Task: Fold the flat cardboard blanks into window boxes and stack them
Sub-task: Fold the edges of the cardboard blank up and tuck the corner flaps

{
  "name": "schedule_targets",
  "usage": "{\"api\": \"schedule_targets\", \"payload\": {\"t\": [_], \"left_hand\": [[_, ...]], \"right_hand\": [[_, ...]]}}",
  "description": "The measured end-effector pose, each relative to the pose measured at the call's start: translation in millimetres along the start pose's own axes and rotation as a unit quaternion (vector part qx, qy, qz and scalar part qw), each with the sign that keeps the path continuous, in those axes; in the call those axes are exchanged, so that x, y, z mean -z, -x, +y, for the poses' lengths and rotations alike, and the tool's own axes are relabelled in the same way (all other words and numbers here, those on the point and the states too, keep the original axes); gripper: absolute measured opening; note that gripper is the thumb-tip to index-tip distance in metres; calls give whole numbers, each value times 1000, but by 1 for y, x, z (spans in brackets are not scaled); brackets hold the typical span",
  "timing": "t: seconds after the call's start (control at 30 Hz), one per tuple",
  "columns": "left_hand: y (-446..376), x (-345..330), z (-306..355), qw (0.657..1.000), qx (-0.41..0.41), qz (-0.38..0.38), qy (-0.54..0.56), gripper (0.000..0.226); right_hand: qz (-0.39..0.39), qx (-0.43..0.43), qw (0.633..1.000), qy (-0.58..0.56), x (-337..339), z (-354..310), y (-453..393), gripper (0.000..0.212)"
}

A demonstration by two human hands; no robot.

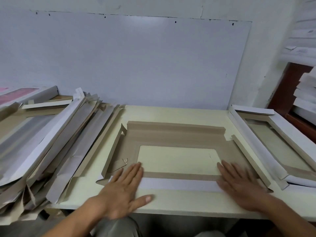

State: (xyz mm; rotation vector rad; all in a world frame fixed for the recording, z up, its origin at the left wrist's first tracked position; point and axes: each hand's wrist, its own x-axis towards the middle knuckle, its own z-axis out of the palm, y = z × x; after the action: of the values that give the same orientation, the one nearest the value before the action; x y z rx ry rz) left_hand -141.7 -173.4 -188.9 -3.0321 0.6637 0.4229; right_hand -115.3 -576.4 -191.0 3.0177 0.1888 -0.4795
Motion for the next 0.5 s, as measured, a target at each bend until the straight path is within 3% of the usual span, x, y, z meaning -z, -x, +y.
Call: {"api": "schedule_targets", "payload": {"t": [0.07,0.17,0.27,0.33,0.4,0.5], "left_hand": [[6,-2,-9,999,36,11,-5,110],[4,-5,-4,993,88,75,-7,115],[6,0,18,989,103,109,9,108],[6,9,39,987,74,144,12,94],[11,13,60,966,32,252,-37,80],[28,0,94,939,-104,328,33,66]], "right_hand": [[11,14,1000,-3,2,7,7,66],[88,69,994,-17,16,4,17,56],[40,93,995,-25,38,-13,29,35],[-13,111,993,-33,47,-30,33,25],[-32,151,987,-43,53,-48,31,23],[-38,226,972,-55,63,-85,20,25]]}}
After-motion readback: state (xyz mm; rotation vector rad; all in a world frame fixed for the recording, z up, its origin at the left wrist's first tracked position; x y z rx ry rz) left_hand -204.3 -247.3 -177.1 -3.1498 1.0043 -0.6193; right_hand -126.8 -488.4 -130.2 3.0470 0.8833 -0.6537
